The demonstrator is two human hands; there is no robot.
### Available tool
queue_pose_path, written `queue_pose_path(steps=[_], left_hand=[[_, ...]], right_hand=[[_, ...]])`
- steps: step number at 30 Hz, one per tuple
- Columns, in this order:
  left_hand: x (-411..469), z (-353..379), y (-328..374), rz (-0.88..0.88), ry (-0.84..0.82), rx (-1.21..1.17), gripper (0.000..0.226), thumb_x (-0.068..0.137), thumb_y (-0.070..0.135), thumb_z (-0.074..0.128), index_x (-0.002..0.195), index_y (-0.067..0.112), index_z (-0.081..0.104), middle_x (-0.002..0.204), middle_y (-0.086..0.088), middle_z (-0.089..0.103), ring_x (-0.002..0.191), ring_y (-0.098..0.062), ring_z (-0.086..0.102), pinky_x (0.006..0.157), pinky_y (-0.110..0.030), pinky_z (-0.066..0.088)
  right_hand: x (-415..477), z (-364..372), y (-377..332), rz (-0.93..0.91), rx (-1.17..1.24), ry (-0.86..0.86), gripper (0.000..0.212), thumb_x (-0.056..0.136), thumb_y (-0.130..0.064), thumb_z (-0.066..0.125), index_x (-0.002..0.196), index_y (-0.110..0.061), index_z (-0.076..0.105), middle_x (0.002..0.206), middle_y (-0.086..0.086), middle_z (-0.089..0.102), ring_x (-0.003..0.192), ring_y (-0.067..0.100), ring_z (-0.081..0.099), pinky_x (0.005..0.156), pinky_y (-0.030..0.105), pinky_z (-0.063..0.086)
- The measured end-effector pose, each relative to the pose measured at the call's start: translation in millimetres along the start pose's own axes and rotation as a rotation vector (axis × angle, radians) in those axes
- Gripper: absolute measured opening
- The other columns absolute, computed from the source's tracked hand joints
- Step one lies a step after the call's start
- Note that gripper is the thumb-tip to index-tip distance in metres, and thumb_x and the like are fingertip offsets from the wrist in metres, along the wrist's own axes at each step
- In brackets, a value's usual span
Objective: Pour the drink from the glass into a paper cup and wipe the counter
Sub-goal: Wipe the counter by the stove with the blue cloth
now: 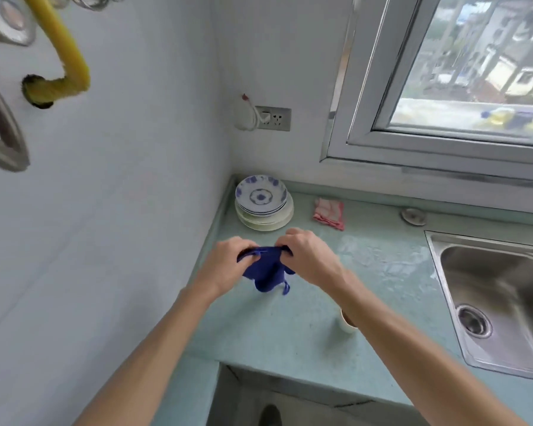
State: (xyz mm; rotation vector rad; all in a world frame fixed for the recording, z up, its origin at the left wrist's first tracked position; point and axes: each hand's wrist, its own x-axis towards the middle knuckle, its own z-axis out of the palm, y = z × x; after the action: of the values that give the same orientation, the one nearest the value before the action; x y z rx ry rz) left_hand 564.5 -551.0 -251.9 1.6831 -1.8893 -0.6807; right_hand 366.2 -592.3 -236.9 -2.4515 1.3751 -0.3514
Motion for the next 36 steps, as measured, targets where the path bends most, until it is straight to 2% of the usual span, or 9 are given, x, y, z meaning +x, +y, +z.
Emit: queue_pose_path(steps=[6,13,16,18,22,27,30,33,36], left_hand=[[39.9,7.9,-40.5,-0.002,0.056,0.089,0.024,0.086,0.020,0.073,0.109,0.025,0.076,0.096,0.002,0.070,0.084,-0.015,0.064,0.075,-0.030,0.049],[9.7,64.0,-100.3,-0.248,-0.317,0.232,0.023,0.090,0.018,0.064,0.111,0.022,0.073,0.110,0.003,0.072,0.098,-0.016,0.067,0.085,-0.032,0.052],[2.9,68.8,-109.6,-0.283,-0.355,0.259,0.023,0.092,0.019,0.063,0.114,0.021,0.072,0.111,0.002,0.072,0.098,-0.015,0.067,0.084,-0.030,0.053],[2.5,70.3,-112.2,-0.294,-0.356,0.250,0.025,0.093,0.022,0.063,0.117,0.021,0.070,0.114,0.002,0.072,0.098,-0.014,0.067,0.086,-0.031,0.054],[8.5,74.5,-109.5,-0.299,-0.323,0.206,0.032,0.095,0.020,0.059,0.127,0.025,0.063,0.122,0.003,0.067,0.103,-0.013,0.064,0.090,-0.032,0.054],[35.6,67.1,-90.9,-0.099,-0.186,0.218,0.073,0.093,0.000,0.055,0.154,0.032,0.031,0.157,0.003,0.035,0.137,-0.020,0.043,0.104,-0.034,0.048],[60.2,60.3,-81.0,-0.002,-0.281,0.262,0.093,0.085,-0.008,0.062,0.156,0.038,0.022,0.167,0.003,0.010,0.148,-0.024,0.024,0.112,-0.041,0.041],[81.5,61.9,-80.7,0.130,-0.360,0.279,0.066,0.079,-0.002,0.071,0.135,0.027,0.053,0.168,-0.004,0.008,0.150,-0.029,0.023,0.114,-0.049,0.036],[97.1,60.9,-82.6,0.206,-0.422,0.217,0.036,0.075,0.020,0.079,0.107,0.027,0.063,0.166,-0.001,0.020,0.149,-0.023,0.026,0.112,-0.050,0.037]], right_hand=[[42.5,51.1,21.7,-0.059,-0.006,0.244,0.020,0.078,-0.004,0.067,0.094,-0.011,0.075,0.100,0.003,0.071,0.085,0.024,0.063,0.073,0.035,0.054],[1.3,149.2,53.6,0.097,0.090,-0.245,0.036,0.084,0.006,0.051,0.109,-0.011,0.070,0.122,0.003,0.060,0.100,0.029,0.065,0.078,0.042,0.056],[-8.5,159.1,56.1,0.178,0.146,-0.272,0.039,0.090,-0.001,0.051,0.127,-0.010,0.061,0.132,0.005,0.055,0.108,0.028,0.063,0.088,0.037,0.053],[-6.9,158.4,53.6,0.277,0.217,-0.273,0.043,0.089,-0.004,0.055,0.132,-0.008,0.051,0.125,0.010,0.055,0.103,0.030,0.061,0.084,0.035,0.052],[11.1,140.0,46.9,0.540,0.420,-0.297,0.029,0.080,-0.002,0.050,0.105,-0.009,0.062,0.095,0.012,0.065,0.081,0.027,0.063,0.061,0.034,0.051],[29.8,82.2,36.4,0.365,0.451,-0.215,0.035,0.080,-0.003,0.052,0.105,-0.015,0.073,0.092,-0.002,0.072,0.082,0.016,0.063,0.067,0.015,0.046],[42.8,43.0,36.0,0.235,0.437,-0.144,0.037,0.079,-0.003,0.052,0.102,-0.019,0.075,0.092,-0.008,0.073,0.081,0.008,0.062,0.067,0.008,0.043],[51.2,9.9,36.2,0.137,0.425,-0.081,0.035,0.077,-0.001,0.051,0.091,-0.020,0.076,0.086,-0.005,0.075,0.079,0.006,0.058,0.068,0.014,0.045],[54.7,-16.1,34.9,0.104,0.420,-0.005,0.034,0.079,0.003,0.050,0.087,-0.018,0.077,0.085,-0.010,0.073,0.087,-0.005,0.051,0.070,0.004,0.038]])
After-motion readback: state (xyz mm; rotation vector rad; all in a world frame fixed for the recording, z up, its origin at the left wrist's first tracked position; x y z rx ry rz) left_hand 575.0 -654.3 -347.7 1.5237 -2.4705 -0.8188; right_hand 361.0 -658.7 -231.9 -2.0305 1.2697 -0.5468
